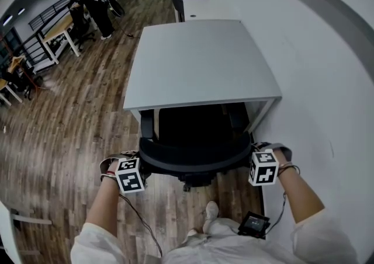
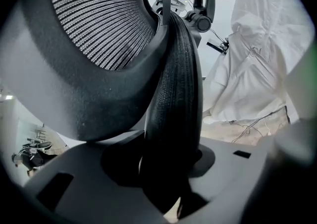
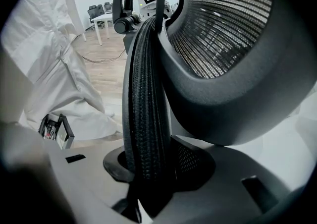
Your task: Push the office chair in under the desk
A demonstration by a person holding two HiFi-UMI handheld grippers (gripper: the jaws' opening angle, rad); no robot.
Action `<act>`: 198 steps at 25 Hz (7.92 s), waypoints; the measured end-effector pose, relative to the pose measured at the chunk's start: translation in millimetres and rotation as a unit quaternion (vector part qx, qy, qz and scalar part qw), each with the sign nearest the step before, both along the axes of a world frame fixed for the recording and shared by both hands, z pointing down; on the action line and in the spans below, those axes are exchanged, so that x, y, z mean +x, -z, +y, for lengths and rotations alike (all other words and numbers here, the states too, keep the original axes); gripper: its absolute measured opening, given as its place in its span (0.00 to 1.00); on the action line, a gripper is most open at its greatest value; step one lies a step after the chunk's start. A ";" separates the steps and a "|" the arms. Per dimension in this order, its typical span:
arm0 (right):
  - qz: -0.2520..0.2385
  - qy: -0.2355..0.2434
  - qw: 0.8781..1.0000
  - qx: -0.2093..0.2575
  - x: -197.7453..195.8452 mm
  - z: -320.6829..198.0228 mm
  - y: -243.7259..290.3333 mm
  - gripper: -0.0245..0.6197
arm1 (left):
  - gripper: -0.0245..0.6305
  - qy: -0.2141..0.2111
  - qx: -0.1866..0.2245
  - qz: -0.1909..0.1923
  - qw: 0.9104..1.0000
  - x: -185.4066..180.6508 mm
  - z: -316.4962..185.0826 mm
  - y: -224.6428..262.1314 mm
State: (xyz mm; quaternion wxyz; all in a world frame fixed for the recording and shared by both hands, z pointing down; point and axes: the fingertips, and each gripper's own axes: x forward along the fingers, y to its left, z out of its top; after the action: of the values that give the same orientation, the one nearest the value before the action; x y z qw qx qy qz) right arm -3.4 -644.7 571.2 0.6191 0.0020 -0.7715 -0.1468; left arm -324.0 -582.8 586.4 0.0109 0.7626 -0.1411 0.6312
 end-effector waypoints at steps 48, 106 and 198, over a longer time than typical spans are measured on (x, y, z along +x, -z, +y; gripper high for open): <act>-0.015 -0.003 1.000 0.013 15.4 -186.7 4.2 0.26 | 0.27 -0.005 0.017 0.003 1.000 18.1 -192.4 2.7; -0.025 0.016 0.999 0.016 32.6 -306.2 2.3 0.26 | 0.28 0.009 0.054 0.014 0.998 40.2 -310.6 2.3; -0.525 -0.277 0.803 -0.051 9.0 -230.8 145.3 0.09 | 0.04 0.269 0.211 0.458 0.821 157.5 -268.5 159.0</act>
State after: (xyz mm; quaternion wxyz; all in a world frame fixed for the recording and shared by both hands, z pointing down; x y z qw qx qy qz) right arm 5.5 -875.4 425.9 0.1332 0.2608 -0.9516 0.0936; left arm -166.5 -851.3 427.4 0.0830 0.8793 -0.4489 0.1359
